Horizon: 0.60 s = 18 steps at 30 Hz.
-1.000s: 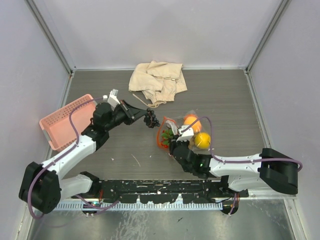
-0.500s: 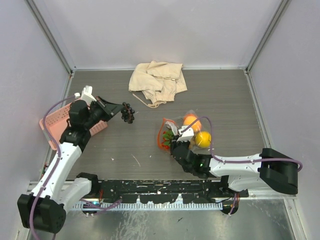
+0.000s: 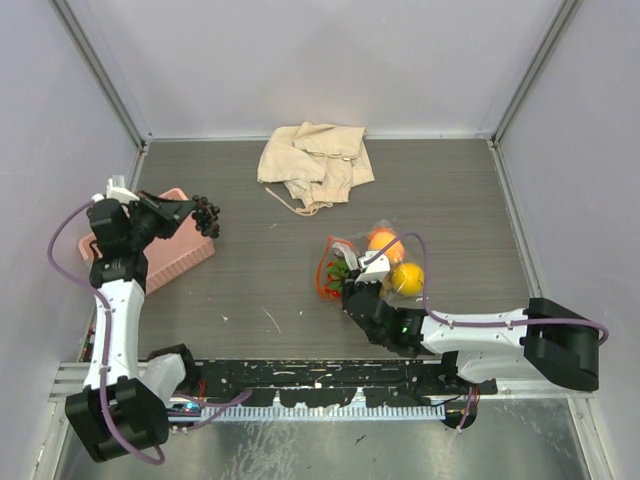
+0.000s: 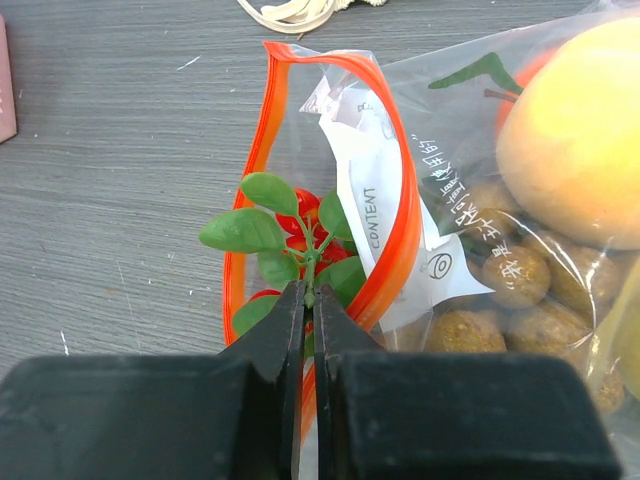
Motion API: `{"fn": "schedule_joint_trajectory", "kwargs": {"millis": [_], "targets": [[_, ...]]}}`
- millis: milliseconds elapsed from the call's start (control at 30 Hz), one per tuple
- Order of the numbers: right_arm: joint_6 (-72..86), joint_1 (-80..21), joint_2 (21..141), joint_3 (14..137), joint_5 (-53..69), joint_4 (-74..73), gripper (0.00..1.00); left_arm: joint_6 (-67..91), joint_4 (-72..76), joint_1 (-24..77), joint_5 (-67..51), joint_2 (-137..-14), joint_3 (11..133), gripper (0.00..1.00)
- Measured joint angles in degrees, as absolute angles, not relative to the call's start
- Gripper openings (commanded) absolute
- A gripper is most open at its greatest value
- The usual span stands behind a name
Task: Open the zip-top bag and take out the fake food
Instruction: Place the fake fruit in the bin.
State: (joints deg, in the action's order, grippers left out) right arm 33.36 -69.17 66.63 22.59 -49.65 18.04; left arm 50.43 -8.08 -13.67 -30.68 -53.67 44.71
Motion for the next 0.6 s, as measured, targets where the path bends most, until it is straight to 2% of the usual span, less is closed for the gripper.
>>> {"fn": "schedule_joint_trajectory", "kwargs": {"millis": [267, 600], "targets": [[33.6, -68.8, 66.2, 22.6, -49.6, 17.9, 0.01, 52.3, -7.9, -22.8, -32.4, -54.6, 44.7, 0.00], [34.2, -68.4, 65.2, 22.3, -49.6, 17.8, 0.01, 52.6, -8.2, -26.8, -27.8, -54.7, 44.4, 0.00]]}}
